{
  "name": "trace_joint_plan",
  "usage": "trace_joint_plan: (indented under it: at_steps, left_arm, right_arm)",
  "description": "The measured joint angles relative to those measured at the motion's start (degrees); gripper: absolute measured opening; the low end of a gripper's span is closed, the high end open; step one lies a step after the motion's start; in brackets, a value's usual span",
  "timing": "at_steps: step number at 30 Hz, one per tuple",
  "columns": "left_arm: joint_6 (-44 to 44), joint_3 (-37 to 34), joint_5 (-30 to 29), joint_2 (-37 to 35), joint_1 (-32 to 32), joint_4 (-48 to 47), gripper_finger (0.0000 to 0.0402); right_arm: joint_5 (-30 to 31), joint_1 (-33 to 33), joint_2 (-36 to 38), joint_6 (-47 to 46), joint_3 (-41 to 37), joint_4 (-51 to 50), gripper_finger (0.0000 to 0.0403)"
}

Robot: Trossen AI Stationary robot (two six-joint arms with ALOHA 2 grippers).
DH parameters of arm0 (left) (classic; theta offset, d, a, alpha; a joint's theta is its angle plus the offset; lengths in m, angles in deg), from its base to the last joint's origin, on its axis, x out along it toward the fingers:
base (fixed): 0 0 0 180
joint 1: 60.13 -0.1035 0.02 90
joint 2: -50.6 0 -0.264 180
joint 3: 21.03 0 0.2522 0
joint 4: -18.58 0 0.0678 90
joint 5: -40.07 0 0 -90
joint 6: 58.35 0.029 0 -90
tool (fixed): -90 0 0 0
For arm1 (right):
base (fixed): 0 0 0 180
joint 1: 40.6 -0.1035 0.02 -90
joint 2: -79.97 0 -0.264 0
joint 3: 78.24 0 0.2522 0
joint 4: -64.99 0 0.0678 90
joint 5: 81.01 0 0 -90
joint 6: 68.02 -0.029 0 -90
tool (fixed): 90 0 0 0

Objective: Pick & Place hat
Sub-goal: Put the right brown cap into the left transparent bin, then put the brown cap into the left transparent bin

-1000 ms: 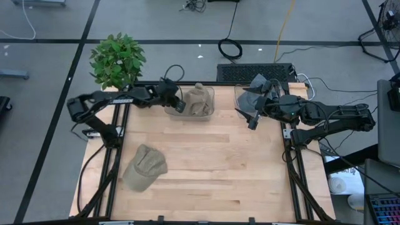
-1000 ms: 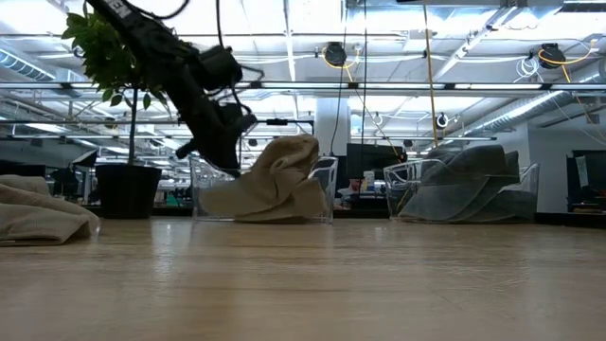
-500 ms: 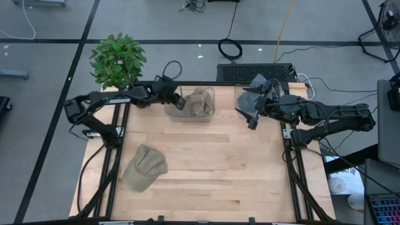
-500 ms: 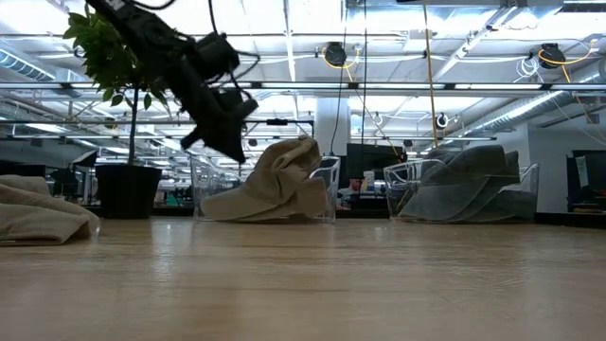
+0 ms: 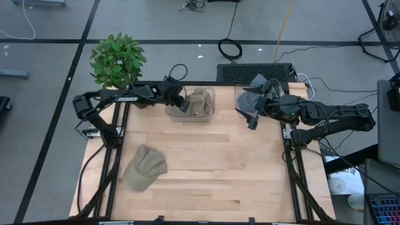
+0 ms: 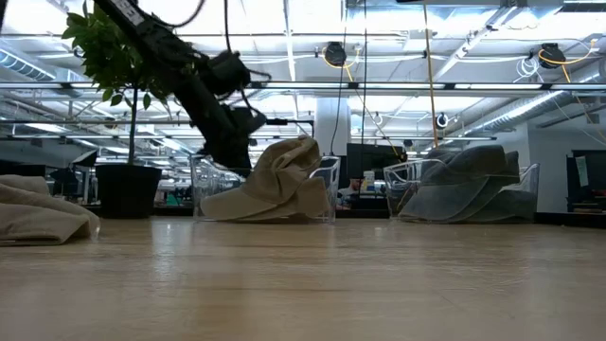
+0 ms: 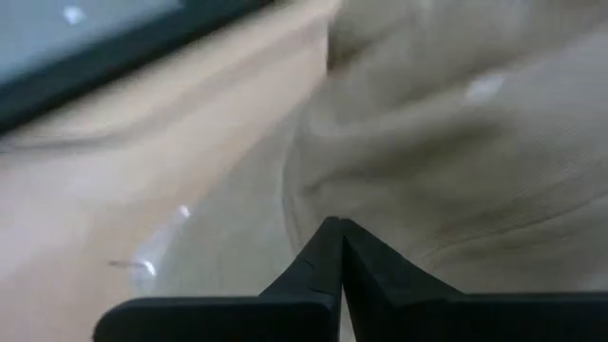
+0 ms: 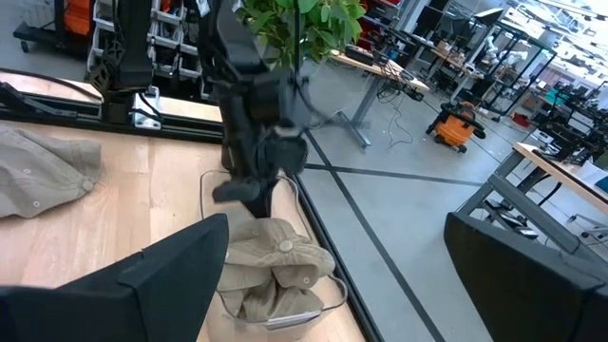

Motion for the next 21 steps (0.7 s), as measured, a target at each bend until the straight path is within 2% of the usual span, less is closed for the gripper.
trace_joint_plan:
  at_steps: [5, 9, 13, 17, 19, 21]
  left_arm:
    - [0.6, 0.2, 2.1, 4.2, 0.1, 3.6, 0.0009]
    - [0.8, 0.0, 2.7, 3.1, -0.1, 3.1, 0.0021]
    - [1.8, -0.1, 3.5, -3.1, -0.4, 1.8, 0.0011]
    - [2.1, 0.0, 7.6, -12.2, 0.0, -2.8, 0.0006]
    - [3.4, 0.0, 12.2, -17.2, 0.9, -7.5, 0.0014]
    - [7.3, 0.0, 20.8, -21.7, 2.6, -11.2, 0.0023]
  right_arm:
    - [0.0, 0.0, 0.0, -0.6, 0.0, 0.0, 0.0380]
    - [0.0, 0.0, 0.0, -0.6, 0.0, 0.0, 0.0380]
    - [0.0, 0.0, 0.0, -0.6, 0.0, 0.0, 0.0380]
    - [0.0, 0.0, 0.0, -0.6, 0.0, -0.1, 0.0380]
    - [0.0, 0.0, 0.0, -0.6, 0.0, -0.2, 0.0380]
    - [0.0, 0.0, 0.0, -0.6, 0.0, -0.2, 0.0380]
